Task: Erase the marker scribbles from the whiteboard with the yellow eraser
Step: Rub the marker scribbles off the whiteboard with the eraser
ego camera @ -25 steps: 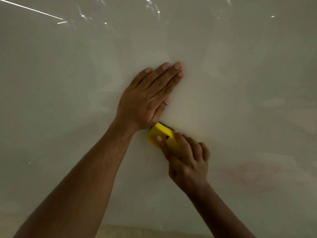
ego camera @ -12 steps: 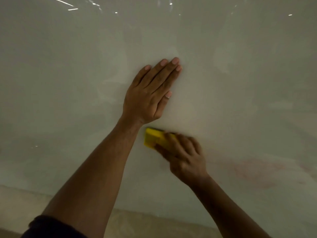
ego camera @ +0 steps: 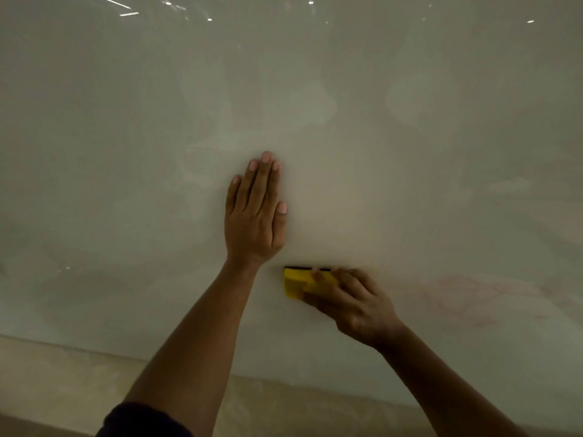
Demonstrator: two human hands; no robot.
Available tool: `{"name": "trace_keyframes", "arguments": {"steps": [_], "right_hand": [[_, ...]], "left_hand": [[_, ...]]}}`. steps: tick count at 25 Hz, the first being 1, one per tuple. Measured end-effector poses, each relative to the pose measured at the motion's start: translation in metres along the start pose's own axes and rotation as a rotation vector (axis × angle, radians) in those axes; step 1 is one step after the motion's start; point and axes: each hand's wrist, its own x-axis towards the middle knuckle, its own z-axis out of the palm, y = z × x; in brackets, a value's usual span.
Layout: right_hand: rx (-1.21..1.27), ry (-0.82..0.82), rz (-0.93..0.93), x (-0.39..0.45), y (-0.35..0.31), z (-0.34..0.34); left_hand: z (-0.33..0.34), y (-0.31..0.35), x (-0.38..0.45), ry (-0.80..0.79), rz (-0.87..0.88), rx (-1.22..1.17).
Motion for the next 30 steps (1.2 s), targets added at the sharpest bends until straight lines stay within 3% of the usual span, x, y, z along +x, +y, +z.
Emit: {"name": "trace_keyframes", "arguments": {"steps": [1,5,7,10,15,17,20,21,25,27,29,30], "right_hand": [[0.012,0.003,0.012,-0.004,0.003,-0.001],[-0.041,0.193,0.466,0.002,0.005,-0.010],[0.017,0.207,0.419,0.000,-0.009,0.000],[0.048,0.084,0.192,-0.014,-0.028,0.007],[-0.036,0.206,0.555,0.008,-0.001,-0.016],[-0.027,0.200,0.450,0.004,-0.003,-0.010],[-0.039,0.029,0.185,-0.013,-0.013,-0.008],[-0.054,0.031,0.223,-0.013,-0.009,-0.013],[-0.086,0.212,0.670,0.008,0.013,-0.034],[-0.074,0.209,0.521,0.006,0.008,-0.026],[-0.090,0.066,0.247,-0.008,-0.001,-0.023],[-0.111,0.024,0.231,-0.012,0.000,-0.026]], "left_hand": [[0.002,0.001,-0.008,0.003,-0.022,0.002],[0.004,0.006,-0.023,0.012,-0.076,0.003],[0.005,0.006,-0.023,0.007,-0.076,-0.001],[0.005,0.008,-0.024,0.014,-0.096,-0.014],[0.007,0.017,-0.035,0.006,-0.127,-0.010],[0.008,0.021,-0.040,0.002,-0.137,-0.012],[0.010,0.022,-0.049,-0.007,-0.108,0.003],[0.011,0.022,-0.055,-0.015,-0.076,0.005],[0.015,0.027,-0.074,-0.053,0.051,-0.001],[0.017,0.030,-0.077,-0.044,0.055,-0.007],[0.017,0.030,-0.077,-0.039,0.042,-0.006],[0.017,0.029,-0.078,-0.036,0.049,-0.007]]}}
